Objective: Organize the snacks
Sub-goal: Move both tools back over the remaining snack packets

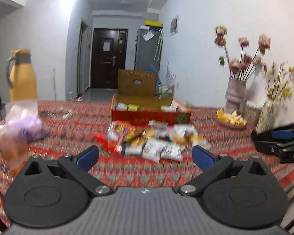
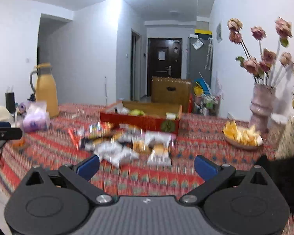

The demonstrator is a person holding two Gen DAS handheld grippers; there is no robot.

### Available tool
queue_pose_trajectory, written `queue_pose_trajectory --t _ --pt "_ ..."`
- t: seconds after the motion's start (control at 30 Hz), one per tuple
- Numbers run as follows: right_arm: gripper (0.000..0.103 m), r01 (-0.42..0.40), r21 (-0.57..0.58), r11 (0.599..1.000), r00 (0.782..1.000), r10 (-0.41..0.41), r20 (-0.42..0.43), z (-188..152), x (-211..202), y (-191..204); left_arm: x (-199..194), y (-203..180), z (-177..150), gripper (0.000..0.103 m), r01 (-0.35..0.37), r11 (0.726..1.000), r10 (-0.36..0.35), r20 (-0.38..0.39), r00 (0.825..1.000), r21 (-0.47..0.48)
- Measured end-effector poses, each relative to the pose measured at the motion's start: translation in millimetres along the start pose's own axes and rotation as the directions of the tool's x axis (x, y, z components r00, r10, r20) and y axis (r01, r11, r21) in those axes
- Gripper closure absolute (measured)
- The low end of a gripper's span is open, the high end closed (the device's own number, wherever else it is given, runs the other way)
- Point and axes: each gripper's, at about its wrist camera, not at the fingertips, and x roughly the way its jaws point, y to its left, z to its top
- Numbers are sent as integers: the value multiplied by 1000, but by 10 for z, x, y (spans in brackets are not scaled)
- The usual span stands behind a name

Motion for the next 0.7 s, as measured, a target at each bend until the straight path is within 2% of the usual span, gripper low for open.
queue_pose_trajectory --t 0.17,0.3,0.5,0.7 --pt "0 53 30 998 996 -51 -67 -522 -183 199 -35 69 -341 0 -20 999 18 -75 997 -32" --pt "0 56 -7 998 992 -56 -113 -720 -194 318 -10 159 -443 0 -30 999 26 -109 994 -35" --pt "0 40 1 999 990 -40 -132 -654 -20 385 144 235 -416 0 -34 998 27 -123 992 -57" --pt "0 21 12 1000 986 -19 -165 -501 317 421 515 312 -328 0 -25 999 20 -150 988 -32"
